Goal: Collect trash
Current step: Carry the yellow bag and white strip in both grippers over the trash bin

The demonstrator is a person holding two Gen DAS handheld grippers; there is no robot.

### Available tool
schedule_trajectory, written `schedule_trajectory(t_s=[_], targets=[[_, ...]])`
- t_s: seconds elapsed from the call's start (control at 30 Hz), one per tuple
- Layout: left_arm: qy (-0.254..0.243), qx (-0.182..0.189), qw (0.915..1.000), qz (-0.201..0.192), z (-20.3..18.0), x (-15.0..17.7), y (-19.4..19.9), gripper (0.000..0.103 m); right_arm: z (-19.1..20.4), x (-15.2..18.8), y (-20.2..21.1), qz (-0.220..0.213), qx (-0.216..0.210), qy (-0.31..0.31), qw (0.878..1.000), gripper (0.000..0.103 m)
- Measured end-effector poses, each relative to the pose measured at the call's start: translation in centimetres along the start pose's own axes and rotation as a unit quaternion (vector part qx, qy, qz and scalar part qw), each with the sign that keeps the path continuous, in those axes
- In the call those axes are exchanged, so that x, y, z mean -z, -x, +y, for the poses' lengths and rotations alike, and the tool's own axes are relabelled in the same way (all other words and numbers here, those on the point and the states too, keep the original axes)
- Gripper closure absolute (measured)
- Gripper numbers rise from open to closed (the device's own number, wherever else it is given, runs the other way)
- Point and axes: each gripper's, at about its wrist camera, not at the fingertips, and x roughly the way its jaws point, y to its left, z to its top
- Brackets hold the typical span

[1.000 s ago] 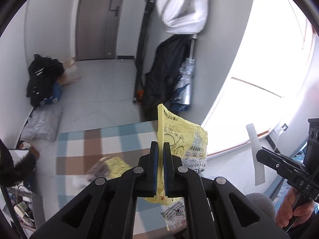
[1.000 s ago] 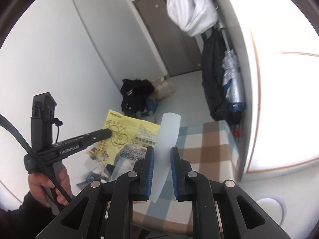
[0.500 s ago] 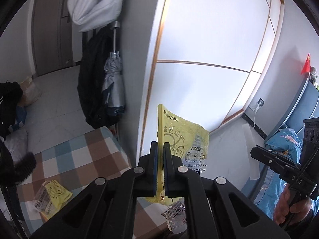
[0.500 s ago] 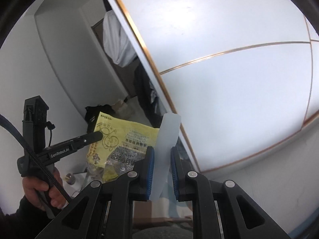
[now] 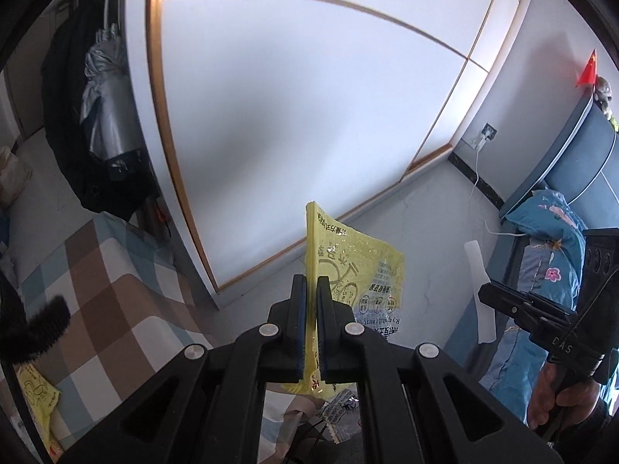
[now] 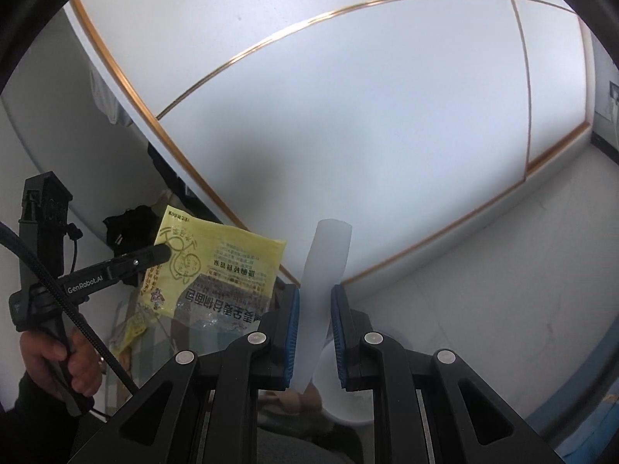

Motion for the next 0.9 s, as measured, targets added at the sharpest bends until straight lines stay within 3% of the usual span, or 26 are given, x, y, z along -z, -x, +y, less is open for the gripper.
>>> schedule_trajectory(t_s=[0.17, 0.43, 0.57, 0.9], targets=[[0.002, -0.013, 0.997, 0.076, 0.1, 0.9, -4.7, 0.102, -3.0, 2.3, -3.3, 0.045, 0.009, -0.032, 0.998, 0.087], [-0.015, -0.027, 0.9878, 0.153, -0.5, 2.2, -9.6, 0.102, -5.4, 5.7, -9.8, 0.113, 0.004, -0.079, 0.99, 0.087], [-0.039, -0.047, 0.9826, 0.175, -1.4, 2.5, -10.8, 0.102, -6.2, 7.7, -11.4, 0.139, 0.0, -0.094, 0.986, 0.087], [-0.054, -0.045, 0.9724, 0.222, -2.4, 2.7, -13.0, 0.102, -7.4, 10.0, -14.8, 0.184, -0.001, -0.119, 0.976, 0.081]])
